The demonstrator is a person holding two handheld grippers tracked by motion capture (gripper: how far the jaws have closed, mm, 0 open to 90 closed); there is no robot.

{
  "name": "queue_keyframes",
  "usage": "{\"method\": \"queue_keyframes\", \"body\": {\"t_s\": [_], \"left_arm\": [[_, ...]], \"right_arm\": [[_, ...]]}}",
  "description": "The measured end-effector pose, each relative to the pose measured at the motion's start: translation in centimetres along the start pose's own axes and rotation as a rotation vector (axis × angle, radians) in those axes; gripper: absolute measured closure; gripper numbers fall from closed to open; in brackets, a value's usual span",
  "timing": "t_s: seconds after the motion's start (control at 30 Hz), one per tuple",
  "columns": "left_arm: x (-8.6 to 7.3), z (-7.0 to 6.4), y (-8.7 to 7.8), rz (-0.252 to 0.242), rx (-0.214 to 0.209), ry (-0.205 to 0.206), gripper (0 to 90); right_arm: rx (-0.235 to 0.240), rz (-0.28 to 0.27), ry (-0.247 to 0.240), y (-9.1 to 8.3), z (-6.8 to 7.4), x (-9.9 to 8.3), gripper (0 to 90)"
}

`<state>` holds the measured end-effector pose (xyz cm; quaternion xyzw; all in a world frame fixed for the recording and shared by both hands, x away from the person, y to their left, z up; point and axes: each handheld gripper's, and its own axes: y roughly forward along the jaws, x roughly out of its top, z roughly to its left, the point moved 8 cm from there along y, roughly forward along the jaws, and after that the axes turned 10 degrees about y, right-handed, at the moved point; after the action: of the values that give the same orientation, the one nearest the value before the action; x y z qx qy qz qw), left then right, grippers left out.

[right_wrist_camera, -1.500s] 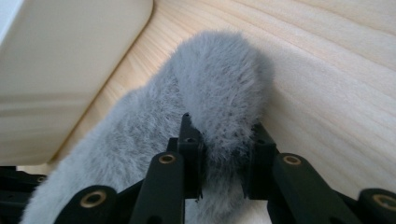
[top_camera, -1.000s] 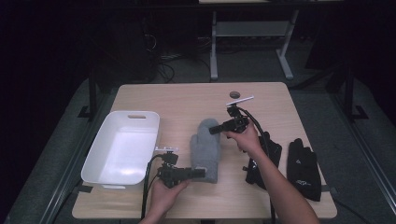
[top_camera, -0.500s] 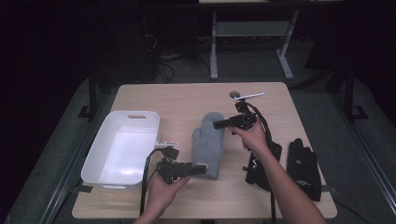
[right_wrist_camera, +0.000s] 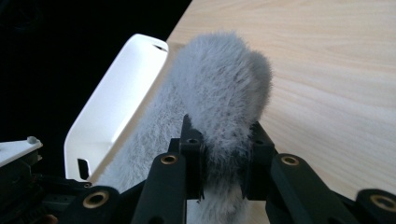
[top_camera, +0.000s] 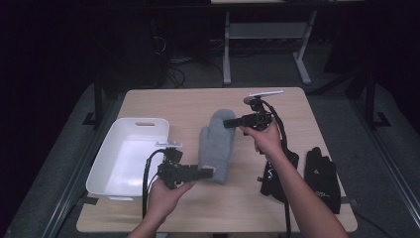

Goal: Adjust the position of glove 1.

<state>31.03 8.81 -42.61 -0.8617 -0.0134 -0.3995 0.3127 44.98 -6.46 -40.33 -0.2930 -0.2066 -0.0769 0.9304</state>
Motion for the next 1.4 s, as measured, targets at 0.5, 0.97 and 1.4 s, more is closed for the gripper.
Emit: {"method": "queue_keyframes", "body": {"t_s": [0.5,0.97,1.4], "left_arm": [[1.2,0.5,-3.3,-0.024,0.004,0.009,44.7],[1.8,1.5,-6.6,-0.050,0.025,-0.004,44.3],[2.0,2.8,-9.8,-0.074,0.040,-0.002,44.0]], "right_arm": [[0.018,-0.008,-0.018,0.7,3.3,1.4,73.6],[0.035,0.002,-0.053,2.4,6.7,2.8,73.5],[0.050,0.017,-0.088,4.5,9.8,3.8,73.2]]}}
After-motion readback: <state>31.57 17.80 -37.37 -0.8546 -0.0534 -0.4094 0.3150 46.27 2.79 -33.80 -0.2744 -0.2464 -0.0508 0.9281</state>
